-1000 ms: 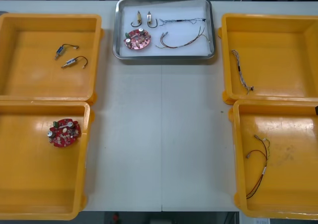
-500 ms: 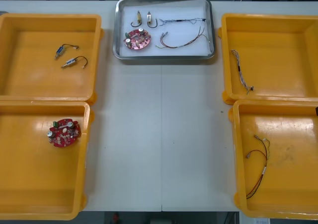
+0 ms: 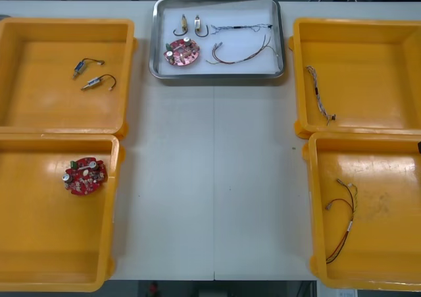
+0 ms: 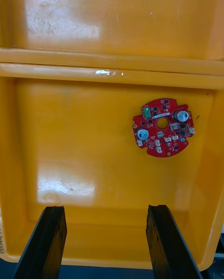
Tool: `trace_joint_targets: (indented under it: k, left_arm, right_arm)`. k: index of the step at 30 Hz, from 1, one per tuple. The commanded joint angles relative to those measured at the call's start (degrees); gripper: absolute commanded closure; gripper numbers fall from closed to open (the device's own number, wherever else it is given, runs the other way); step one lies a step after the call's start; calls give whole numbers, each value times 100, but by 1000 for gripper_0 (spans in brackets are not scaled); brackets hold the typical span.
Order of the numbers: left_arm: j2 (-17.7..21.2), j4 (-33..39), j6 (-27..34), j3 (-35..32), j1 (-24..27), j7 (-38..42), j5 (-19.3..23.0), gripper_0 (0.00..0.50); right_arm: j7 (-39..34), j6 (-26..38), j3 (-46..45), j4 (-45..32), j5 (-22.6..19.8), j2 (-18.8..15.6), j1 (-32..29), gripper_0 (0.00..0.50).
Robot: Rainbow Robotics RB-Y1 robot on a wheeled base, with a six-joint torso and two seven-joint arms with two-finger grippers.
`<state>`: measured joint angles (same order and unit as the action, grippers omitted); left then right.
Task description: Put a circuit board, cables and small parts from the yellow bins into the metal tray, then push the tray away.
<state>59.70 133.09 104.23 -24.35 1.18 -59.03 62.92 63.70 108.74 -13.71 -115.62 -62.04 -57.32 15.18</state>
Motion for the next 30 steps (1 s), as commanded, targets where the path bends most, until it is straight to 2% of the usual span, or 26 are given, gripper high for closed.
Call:
trace_joint_targets:
  k: [1, 30]
  left_arm:
    - [253, 130, 36, -167, -74, 260, -52, 0]
    - [253, 130, 36, -167, -74, 260, -52, 0]
  right_arm:
    - [-174, 42, -184, -136, -45, -227, -59, 0]
    - [-174, 42, -184, -136, -45, -227, -59, 0]
